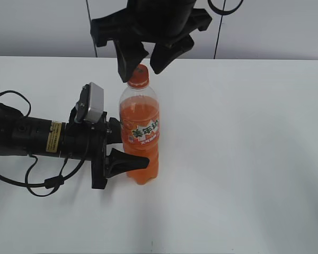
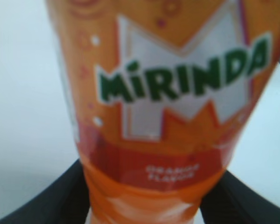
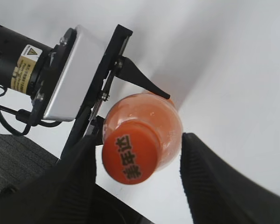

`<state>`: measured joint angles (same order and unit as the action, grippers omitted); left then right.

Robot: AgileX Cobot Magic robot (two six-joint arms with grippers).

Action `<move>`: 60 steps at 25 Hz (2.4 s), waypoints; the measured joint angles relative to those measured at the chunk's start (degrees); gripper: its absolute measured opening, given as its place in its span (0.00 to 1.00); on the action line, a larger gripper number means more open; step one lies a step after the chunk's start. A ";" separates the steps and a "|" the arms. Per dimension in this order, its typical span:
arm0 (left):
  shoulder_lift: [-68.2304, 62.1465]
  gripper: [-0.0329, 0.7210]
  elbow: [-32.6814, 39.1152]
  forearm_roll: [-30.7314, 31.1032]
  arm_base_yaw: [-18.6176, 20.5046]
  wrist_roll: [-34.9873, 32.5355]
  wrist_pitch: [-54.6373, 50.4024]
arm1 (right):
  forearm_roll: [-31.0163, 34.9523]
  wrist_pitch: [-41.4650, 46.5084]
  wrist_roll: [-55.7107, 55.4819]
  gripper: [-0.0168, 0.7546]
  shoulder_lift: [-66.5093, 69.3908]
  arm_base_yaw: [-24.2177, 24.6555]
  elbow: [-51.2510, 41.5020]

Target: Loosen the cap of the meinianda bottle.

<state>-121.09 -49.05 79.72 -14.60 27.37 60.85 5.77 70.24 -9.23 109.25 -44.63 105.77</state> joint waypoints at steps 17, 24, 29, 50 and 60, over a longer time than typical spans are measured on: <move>0.00 0.59 0.00 0.00 0.00 0.00 0.00 | 0.24 0.00 0.54 0.53 0.00 0.00 0.00; 0.00 0.59 0.00 0.00 0.00 0.05 0.00 | 1.04 0.00 0.71 0.52 0.00 0.00 0.00; 0.00 0.59 0.00 0.00 0.00 0.05 0.00 | 1.07 0.00 0.71 0.52 0.00 0.00 0.00; 0.04 0.59 0.00 0.12 0.00 0.05 0.00 | 2.06 0.06 15.32 0.39 1.07 0.05 0.00; 0.11 0.59 0.00 0.36 0.00 -0.46 0.05 | 2.14 0.26 63.22 0.38 1.07 0.05 0.00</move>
<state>-120.98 -49.05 80.09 -14.60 26.91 60.90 7.91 70.49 53.98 110.32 -44.58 105.77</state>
